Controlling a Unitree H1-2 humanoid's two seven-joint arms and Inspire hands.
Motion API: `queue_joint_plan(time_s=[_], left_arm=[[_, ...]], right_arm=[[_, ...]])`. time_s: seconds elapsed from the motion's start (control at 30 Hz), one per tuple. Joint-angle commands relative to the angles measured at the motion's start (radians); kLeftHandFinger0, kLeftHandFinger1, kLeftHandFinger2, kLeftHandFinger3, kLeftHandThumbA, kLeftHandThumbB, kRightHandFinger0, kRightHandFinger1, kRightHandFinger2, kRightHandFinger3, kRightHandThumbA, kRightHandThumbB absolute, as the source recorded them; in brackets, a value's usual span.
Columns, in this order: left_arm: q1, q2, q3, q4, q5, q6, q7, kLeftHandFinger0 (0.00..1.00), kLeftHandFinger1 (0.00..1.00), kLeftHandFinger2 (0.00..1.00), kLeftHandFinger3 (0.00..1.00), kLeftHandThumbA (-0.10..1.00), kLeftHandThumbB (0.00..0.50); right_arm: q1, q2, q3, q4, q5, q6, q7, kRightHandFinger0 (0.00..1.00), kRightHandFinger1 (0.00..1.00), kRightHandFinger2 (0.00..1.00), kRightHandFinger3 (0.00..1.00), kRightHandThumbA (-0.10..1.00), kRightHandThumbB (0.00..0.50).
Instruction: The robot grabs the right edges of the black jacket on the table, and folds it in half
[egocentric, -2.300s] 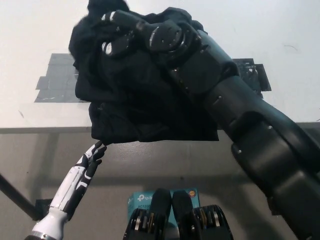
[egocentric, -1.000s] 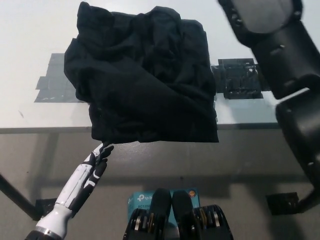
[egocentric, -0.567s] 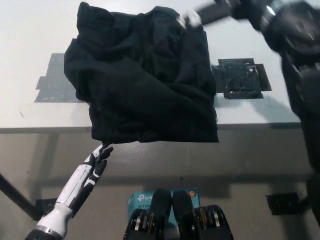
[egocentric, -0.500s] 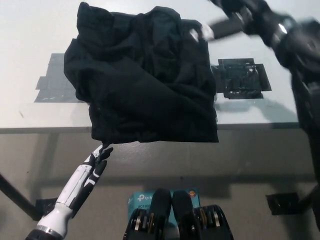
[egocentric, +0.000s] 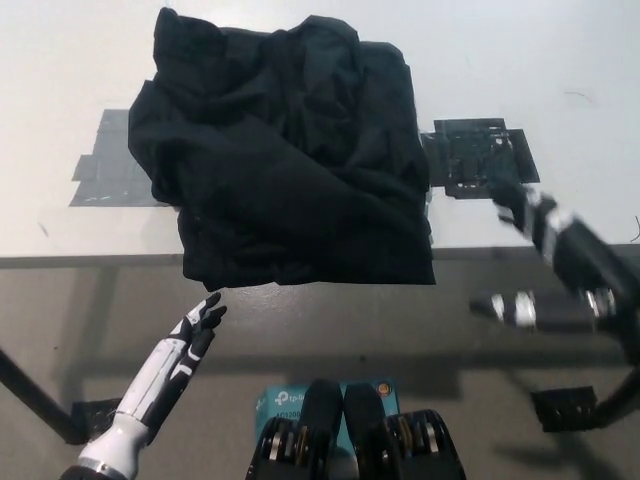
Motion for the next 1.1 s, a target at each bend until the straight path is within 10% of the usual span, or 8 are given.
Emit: queue_joint_plan(time_s=[0.0,0.27,0.93,1.07], left_arm=[[0.073,0.006,0.046,-0.019,-0.059,-0.087,0.011,1.0,1.0,1.0,1.0,1.0,0.135],[0.118,-0.002,0.046,-0.028,-0.079,-0.086,-0.003,1.0,1.0,1.0,1.0,1.0,0.185],[0.11,-0.004,0.05,-0.048,-0.063,-0.072,-0.001,1.0,1.0,1.0,1.0,1.0,0.204],[0.102,-0.003,0.052,-0.053,-0.056,-0.062,0.0,1.0,1.0,1.0,1.0,1.0,0.238]], right_arm=[[0.228,0.067,-0.112,-0.366,0.3,-0.158,-0.095,1.0,1.0,1.0,1.0,1.0,0.385],[0.312,0.128,-0.09,-0.02,0.186,-0.265,-0.09,1.0,1.0,1.0,1.0,1.0,0.259],[0.278,0.107,-0.058,0.278,0.136,-0.383,-0.177,1.0,1.0,1.0,1.0,1.0,0.198],[0.274,0.087,-0.03,0.276,0.12,-0.402,-0.183,1.0,1.0,1.0,1.0,1.0,0.117]])
